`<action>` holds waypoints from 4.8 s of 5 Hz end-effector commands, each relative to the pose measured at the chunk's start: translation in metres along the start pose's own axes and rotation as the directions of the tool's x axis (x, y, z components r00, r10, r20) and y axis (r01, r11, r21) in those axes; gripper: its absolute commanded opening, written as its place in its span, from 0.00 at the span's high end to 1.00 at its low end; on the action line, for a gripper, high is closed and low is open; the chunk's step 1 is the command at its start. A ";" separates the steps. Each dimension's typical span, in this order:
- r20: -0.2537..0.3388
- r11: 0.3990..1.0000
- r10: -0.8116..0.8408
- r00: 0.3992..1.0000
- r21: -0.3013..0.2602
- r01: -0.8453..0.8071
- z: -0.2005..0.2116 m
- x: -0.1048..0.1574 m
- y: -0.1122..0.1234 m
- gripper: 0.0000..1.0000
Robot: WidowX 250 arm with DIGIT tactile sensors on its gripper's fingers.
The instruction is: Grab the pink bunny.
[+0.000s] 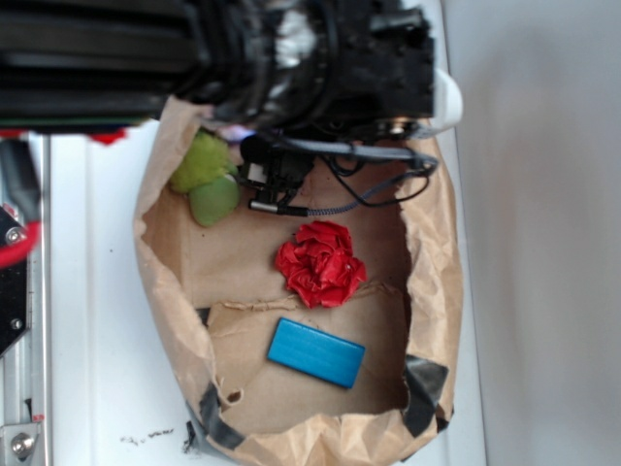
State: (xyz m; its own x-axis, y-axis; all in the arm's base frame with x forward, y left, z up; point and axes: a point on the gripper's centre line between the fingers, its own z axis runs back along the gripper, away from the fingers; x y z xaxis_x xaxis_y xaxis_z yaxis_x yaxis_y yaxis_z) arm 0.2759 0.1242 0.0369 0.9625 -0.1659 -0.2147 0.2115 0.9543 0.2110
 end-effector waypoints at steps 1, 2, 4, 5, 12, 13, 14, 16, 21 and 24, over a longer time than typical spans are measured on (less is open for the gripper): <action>0.054 0.994 -0.093 0.994 -0.058 0.096 0.025 -0.014 0.016 0.00; 0.071 0.991 -0.108 0.992 -0.068 0.112 0.030 -0.020 0.014 0.00; 0.079 0.995 -0.101 0.992 0.015 0.100 0.015 -0.025 0.005 0.00; 0.065 0.996 -0.086 0.994 0.039 0.084 0.003 -0.021 0.002 0.00; 0.054 0.998 -0.012 0.998 0.065 0.008 -0.022 -0.031 -0.020 1.00; 0.093 0.999 -0.011 0.996 0.052 0.006 -0.009 -0.034 -0.019 1.00; 0.194 0.999 0.004 0.981 -0.043 0.005 0.042 -0.040 -0.022 1.00; 0.293 0.986 0.030 0.956 -0.163 0.019 0.141 -0.046 -0.015 1.00; 0.465 0.968 0.208 0.861 -0.225 -0.112 0.161 -0.006 -0.029 1.00; 0.487 0.978 0.209 0.848 -0.128 -0.168 0.159 -0.009 -0.039 1.00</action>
